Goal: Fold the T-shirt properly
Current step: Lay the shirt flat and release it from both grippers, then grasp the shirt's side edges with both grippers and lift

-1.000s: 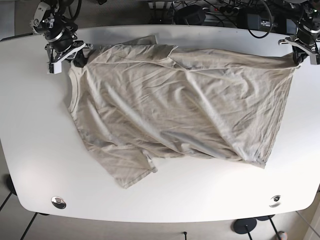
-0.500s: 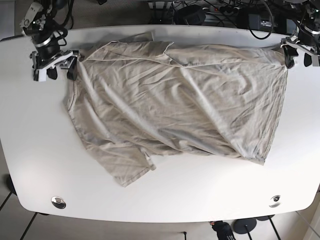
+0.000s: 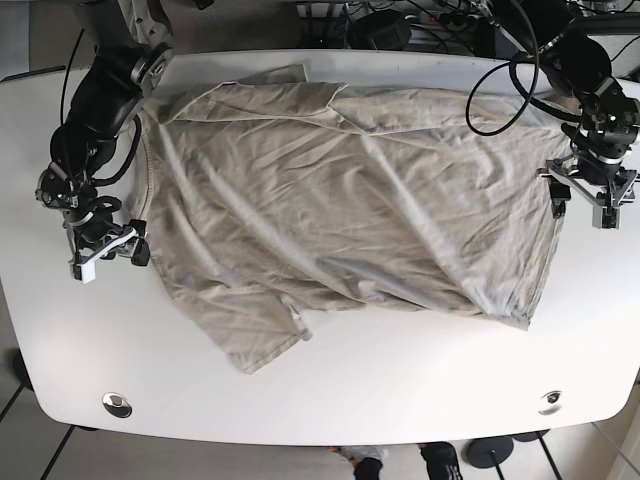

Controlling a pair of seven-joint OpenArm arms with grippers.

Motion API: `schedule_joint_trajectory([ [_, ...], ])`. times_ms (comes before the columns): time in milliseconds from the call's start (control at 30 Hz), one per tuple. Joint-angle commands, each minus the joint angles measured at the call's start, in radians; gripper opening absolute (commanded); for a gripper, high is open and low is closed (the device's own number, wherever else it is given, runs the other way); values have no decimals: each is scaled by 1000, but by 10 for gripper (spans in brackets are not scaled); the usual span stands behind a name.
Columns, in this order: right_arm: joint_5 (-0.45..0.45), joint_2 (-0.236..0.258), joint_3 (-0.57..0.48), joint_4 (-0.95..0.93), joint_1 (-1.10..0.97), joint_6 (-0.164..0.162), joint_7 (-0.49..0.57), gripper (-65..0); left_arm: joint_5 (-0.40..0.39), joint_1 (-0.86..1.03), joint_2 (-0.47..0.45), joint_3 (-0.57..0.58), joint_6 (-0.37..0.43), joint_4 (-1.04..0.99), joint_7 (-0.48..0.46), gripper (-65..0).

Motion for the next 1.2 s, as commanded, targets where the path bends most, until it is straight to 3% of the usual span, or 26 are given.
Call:
schedule_joint_trajectory([
  [33, 18, 12, 0, -19, 23, 8, 24, -219, -13, -17, -18, -4, -1, -10, -25, -229],
  [200, 22, -60, -122, 50, -46, 8, 27, -220, -11, -74, -31, -2, -1, -72, -28, -226],
  [267, 22, -101, -150, 98, -71, 3, 27, -220, -14, -105, -67, 25, 94, -134, -28, -221],
  [367, 22, -106, -150, 101, -72, 0, 27, -224, -18, -166, -132, 84, 189, -261, -28, -181],
  [433, 22, -106, -150, 101, -71, 0, 27, -279, -21, -218, -170, 99, 236, -370, -34, -114],
  [533, 22, -106, -155, 102, -68, 0, 27, -457, -14, -314, -218, 105, 264, -563, -114, -61],
  [600, 22, -106, -158, 104, -66, 0, 27, -569, -22, -386, -278, 171, 264, -748, -183, -54],
  [633, 22, -106, -158, 104, -66, 0, 27, -577, -22, -433, -305, 213, 263, -850, -214, -54],
  [767, 22, -108, -155, 104, -66, 0, 27, -572, -22, -518, -321, 260, 258, -1042, -263, -53],
  [1000, 24, -129, -150, 105, -66, 0, 27, -574, -22, -548, -281, 306, 57, -1136, -264, -57],
  [1200, 24, -135, -150, 107, -66, 0, 27, -574, -24, -544, -218, 328, -1, -1142, -206, -58],
])
